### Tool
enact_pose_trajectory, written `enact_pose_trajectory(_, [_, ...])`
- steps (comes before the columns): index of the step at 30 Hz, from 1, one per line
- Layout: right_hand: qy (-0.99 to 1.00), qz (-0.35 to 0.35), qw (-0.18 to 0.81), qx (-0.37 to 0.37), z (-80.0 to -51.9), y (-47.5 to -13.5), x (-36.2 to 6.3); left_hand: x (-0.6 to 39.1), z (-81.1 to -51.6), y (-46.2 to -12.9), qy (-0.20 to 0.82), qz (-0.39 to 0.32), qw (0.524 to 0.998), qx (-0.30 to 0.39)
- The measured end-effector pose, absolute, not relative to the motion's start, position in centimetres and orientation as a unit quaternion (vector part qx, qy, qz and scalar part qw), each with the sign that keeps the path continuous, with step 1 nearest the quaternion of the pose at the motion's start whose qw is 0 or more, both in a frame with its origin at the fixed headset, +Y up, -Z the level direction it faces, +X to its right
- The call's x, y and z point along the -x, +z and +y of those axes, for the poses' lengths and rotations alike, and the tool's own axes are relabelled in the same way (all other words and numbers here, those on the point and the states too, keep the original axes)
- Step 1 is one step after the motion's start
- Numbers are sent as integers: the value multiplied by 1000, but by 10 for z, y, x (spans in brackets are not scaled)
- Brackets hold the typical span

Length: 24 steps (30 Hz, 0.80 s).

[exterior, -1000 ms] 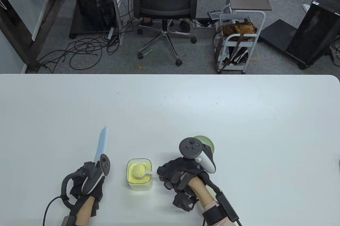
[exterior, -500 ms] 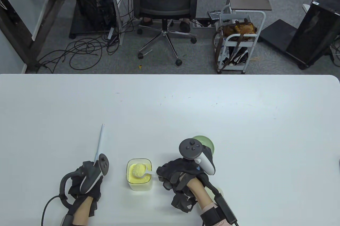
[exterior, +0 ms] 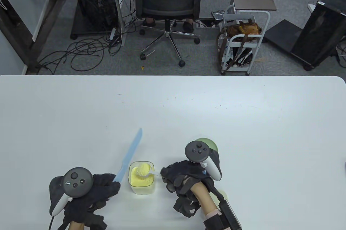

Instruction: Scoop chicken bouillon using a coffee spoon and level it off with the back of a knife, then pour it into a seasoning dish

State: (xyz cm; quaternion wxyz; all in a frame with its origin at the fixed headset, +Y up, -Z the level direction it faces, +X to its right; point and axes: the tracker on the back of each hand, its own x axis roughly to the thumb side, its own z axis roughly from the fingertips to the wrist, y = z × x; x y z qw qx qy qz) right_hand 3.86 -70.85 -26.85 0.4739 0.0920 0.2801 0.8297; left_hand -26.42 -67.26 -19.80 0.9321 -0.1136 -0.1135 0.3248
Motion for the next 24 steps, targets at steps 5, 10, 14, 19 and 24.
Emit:
enact_pose_trajectory(5, [831, 276, 475, -93, -704, -266, -37, 247, -677, -197, 318, -161, 920, 165])
enact_pose_trajectory(10, [833, 273, 471, -102, -699, -261, -34, 249, -682, -200, 268, -136, 938, 175])
enact_pose_trajectory(14, [836, 272, 464, -108, -696, -257, -34, 257, -683, -203, 277, -127, 934, 186])
enact_pose_trajectory(19, [841, 270, 457, -104, -697, -254, -38, 264, -687, -206, 271, -105, 938, 188])
enact_pose_trajectory(24, [841, 266, 461, -102, -697, -253, -41, 279, -688, -209, 287, -79, 938, 180])
